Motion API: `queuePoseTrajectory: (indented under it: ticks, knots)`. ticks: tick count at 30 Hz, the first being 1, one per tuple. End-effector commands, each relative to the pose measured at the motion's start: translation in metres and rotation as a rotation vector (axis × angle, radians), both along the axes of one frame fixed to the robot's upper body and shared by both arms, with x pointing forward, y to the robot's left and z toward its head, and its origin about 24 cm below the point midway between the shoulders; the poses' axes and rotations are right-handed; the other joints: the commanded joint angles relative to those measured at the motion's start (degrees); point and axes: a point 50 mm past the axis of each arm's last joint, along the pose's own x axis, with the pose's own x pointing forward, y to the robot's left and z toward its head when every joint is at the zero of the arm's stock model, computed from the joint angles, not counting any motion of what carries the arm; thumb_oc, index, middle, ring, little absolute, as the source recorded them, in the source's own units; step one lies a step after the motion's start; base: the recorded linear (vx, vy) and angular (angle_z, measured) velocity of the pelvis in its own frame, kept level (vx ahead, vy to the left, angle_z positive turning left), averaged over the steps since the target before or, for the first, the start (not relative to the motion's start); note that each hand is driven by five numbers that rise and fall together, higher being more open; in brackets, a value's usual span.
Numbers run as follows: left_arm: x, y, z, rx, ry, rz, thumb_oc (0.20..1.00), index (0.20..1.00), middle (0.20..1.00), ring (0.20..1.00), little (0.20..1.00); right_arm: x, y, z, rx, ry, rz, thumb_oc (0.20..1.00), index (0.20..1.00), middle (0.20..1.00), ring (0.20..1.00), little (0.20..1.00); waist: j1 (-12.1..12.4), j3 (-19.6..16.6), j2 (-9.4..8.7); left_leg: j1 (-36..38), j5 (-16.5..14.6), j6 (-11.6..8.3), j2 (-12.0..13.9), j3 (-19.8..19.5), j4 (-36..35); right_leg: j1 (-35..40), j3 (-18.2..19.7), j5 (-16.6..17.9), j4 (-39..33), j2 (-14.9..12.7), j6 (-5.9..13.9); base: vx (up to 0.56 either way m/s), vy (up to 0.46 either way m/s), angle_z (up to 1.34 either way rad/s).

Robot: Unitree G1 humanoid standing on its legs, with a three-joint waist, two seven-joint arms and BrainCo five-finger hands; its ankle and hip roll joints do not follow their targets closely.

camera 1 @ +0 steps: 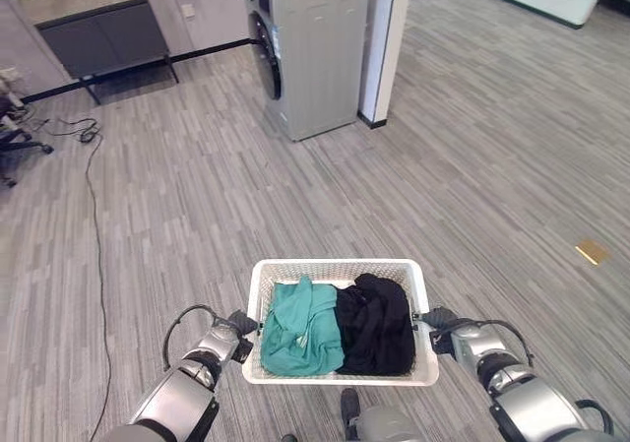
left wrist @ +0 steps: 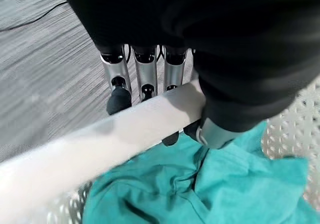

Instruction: Grab the laundry basket,head to the washer,open it,put in the laundry and shut it.

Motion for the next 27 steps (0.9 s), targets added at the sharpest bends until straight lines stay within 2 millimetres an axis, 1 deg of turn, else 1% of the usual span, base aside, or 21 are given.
queuePoseTrajectory:
  ticks: [1,2,4,5,8,9,11,12,13,15,16,17,19,20,21,22,23,24,25,26,27]
  knots:
    - [0.017,0.005,0.014,-0.025,-0.084,0.041,0.200,0.200,0.200,0.200,0.200,0.002,-0.020,0.010,-0.018,-0.068,-0.059,0.200,0.200,0.200,0.200,0.200,0.62,-2.20,-3.32,-3.00,6.16,4.21,1.49,8.52,8.02,2.45,3.06,4.32,-2.94,-0.54,2.90,0.10,-0.107,0.03]
    - [0.017,0.005,0.014,-0.025,-0.084,0.040,0.200,0.200,0.200,0.200,0.200,0.002,-0.020,0.010,-0.019,-0.067,-0.060,0.200,0.200,0.200,0.200,0.200,0.68,-2.15,-3.23,-3.00,5.99,4.21,1.62,8.55,8.21,2.52,3.10,4.32,-2.96,-0.44,2.91,0.23,-0.072,0.11]
    - [0.014,0.001,0.011,-0.051,-0.077,0.047,0.200,0.200,0.200,0.200,0.200,-0.005,-0.018,0.004,0.006,-0.057,-0.087,0.200,0.200,0.200,0.200,0.200,1.75,-2.07,-2.27,-7.73,5.29,6.16,-0.17,9.23,-2.81,5.29,3.02,3.44,-4.80,-0.41,3.23,0.37,0.006,0.18]
    - [0.010,0.004,0.008,-0.044,-0.069,0.051,0.200,0.200,0.200,0.200,0.200,-0.008,-0.013,0.000,0.010,-0.052,-0.075,0.200,0.200,0.200,0.200,0.200,2.39,-2.26,-0.71,-8.35,9.03,6.66,-0.43,7.57,-16.86,6.34,4.21,2.67,-5.49,0.75,3.85,0.46,0.084,0.01]
    - [0.004,0.007,0.005,-0.063,-0.063,0.078,0.200,0.200,0.200,0.200,0.200,-0.007,-0.005,-0.003,0.009,-0.055,-0.046,0.200,0.200,0.200,0.200,0.200,3.36,-2.15,0.81,-10.57,13.37,5.37,0.57,5.27,-30.72,9.02,6.42,1.07,-6.44,1.80,4.18,0.37,0.071,-0.19]
    - [0.004,0.007,0.004,-0.063,-0.062,0.079,0.200,0.200,0.200,0.200,0.200,-0.007,-0.005,-0.003,0.009,-0.054,-0.046,0.200,0.200,0.200,0.200,0.200,3.33,-2.08,0.67,-10.22,13.53,5.38,0.41,5.32,-31.11,9.20,6.41,0.96,-6.46,1.66,4.21,0.24,0.053,-0.34]
    - [-0.004,0.013,0.000,-0.066,-0.041,0.110,0.200,0.200,0.200,0.200,0.200,-0.009,-0.002,-0.006,0.009,-0.035,-0.033,0.200,0.200,0.200,0.200,0.200,3.96,-2.52,1.65,-12.39,15.07,3.80,3.60,7.22,-32.63,11.97,8.52,-0.73,-6.90,1.63,4.53,0.40,0.099,-0.62]
    - [-0.004,0.013,0.000,-0.066,-0.041,0.110,0.200,0.200,0.200,0.200,0.200,-0.010,-0.002,-0.006,0.009,-0.035,-0.033,0.200,0.200,0.200,0.200,0.200,4.07,-2.44,1.59,-12.25,15.03,3.79,3.61,7.35,-32.63,12.06,8.64,-0.74,-6.91,1.57,4.53,0.59,0.162,-0.77]
    - [-0.016,0.021,-0.007,-0.066,-0.011,0.150,0.200,0.200,0.200,0.200,0.200,-0.013,0.003,-0.011,0.006,-0.005,-0.003,0.200,0.200,0.200,0.200,0.200,4.98,-3.70,2.20,-10.13,15.70,4.32,4.31,7.60,-32.63,14.17,10.64,-2.75,-6.74,1.63,4.85,0.50,0.170,-0.61]
    - [-0.023,0.026,-0.011,-0.066,0.007,0.177,0.200,0.200,0.200,0.200,0.200,-0.018,0.006,-0.015,0.017,0.014,0.009,0.200,0.200,0.200,0.200,0.200,5.50,-5.18,2.47,-8.93,17.61,4.78,4.11,6.76,-31.73,15.70,11.92,-4.83,-5.84,0.63,5.07,0.62,0.256,-0.79]
    - [-0.028,0.031,-0.013,-0.061,0.016,0.194,0.200,0.200,0.200,0.200,0.200,-0.022,0.009,-0.018,0.032,0.025,0.007,0.200,0.200,0.200,0.200,0.200,5.60,-5.90,1.67,-8.78,17.04,5.58,3.13,6.76,-30.13,16.60,12.37,-6.15,-4.12,-0.88,5.50,0.70,0.331,-0.91]
    - [-0.032,0.035,-0.015,-0.050,0.025,0.198,0.200,0.200,0.200,0.200,0.200,-0.030,0.014,-0.025,0.056,0.048,0.009,0.200,0.200,0.200,0.200,0.200,6.24,-7.01,0.37,-9.17,14.13,7.41,1.17,7.47,-25.33,15.33,12.85,-5.52,1.99,-3.27,6.74,0.53,0.244,-0.76]
    - [-0.033,0.037,-0.015,-0.048,0.025,0.206,0.200,0.200,0.200,0.200,0.200,-0.029,0.018,-0.025,0.069,0.046,0.010,0.200,0.200,0.200,0.200,0.200,6.35,-7.07,0.06,-8.69,12.94,8.03,0.79,8.09,-24.62,13.72,12.65,-3.83,5.44,-3.96,7.41,0.38,0.205,-0.35]
    - [-0.032,0.041,-0.013,-0.042,0.016,0.219,0.200,0.200,0.200,0.200,0.200,-0.027,0.024,-0.026,0.077,0.046,0.023,0.200,0.200,0.200,0.200,0.200,6.94,-6.57,-0.06,-6.64,10.89,9.40,-0.03,9.91,-24.52,8.73,11.92,3.71,14.94,-5.25,9.74,0.42,0.283,-0.31]
    - [-0.030,0.042,-0.012,-0.040,0.006,0.225,0.200,0.200,0.200,0.200,0.200,-0.023,0.030,-0.024,0.081,0.036,0.039,0.200,0.200,0.200,0.200,0.200,7.07,-5.77,0.31,-4.64,10.26,10.08,-0.25,10.80,-25.15,5.86,10.78,8.78,20.37,-5.79,10.44,0.37,0.328,-0.41]
    - [-0.029,0.043,-0.011,-0.037,0.000,0.228,0.200,0.200,0.200,0.200,0.200,-0.020,0.033,-0.023,0.089,0.027,0.043,0.200,0.200,0.200,0.200,0.200,7.01,-4.96,1.18,-2.71,9.91,10.65,0.12,11.21,-26.04,3.14,9.12,11.43,25.49,-6.00,10.56,0.26,0.309,-0.55]
    - [-0.027,0.044,-0.009,-0.033,-0.004,0.229,0.200,0.200,0.200,0.200,0.200,-0.017,0.036,-0.022,0.094,0.020,0.046,0.200,0.200,0.200,0.200,0.200,6.58,-4.21,1.91,-0.65,9.45,11.09,0.13,11.45,-27.06,1.34,7.32,12.04,29.22,-6.32,10.49,0.25,0.304,-0.48]
    - [-0.025,0.047,-0.007,-0.028,-0.012,0.232,0.200,0.200,0.200,0.200,0.200,-0.018,0.037,-0.023,0.092,0.022,0.049,0.200,0.200,0.200,0.200,0.200,6.11,-3.78,2.73,0.50,8.60,11.37,0.15,11.20,-27.54,-0.43,6.79,11.79,31.48,-5.28,10.29,0.29,0.260,-0.13]
    - [-0.022,0.049,-0.004,-0.021,-0.025,0.229,0.200,0.200,0.200,0.200,0.200,-0.016,0.040,-0.021,0.101,0.010,0.053,0.200,0.200,0.200,0.200,0.200,4.74,-3.13,2.70,2.04,7.97,11.60,-0.74,9.57,-28.09,-4.00,8.82,8.56,33.55,-0.92,9.69,0.33,0.213,0.27]
    - [-0.019,0.050,-0.002,-0.021,-0.034,0.233,0.200,0.200,0.200,0.200,0.200,-0.015,0.041,-0.021,0.110,0.007,0.048,0.200,0.200,0.200,0.200,0.200,4.07,-2.71,2.53,3.74,7.70,11.82,-1.47,8.57,-28.89,-6.46,8.19,6.84,32.16,-0.02,9.22,0.35,0.184,0.50]
    - [-0.015,0.050,0.001,-0.026,-0.048,0.232,0.200,0.200,0.200,0.200,0.200,-0.013,0.044,-0.020,0.117,0.000,0.052,0.200,0.200,0.200,0.200,0.200,3.84,-2.37,2.57,5.48,7.41,11.77,-1.69,8.91,-29.76,-7.39,5.14,6.21,29.36,-1.81,9.07,0.34,0.151,0.54]
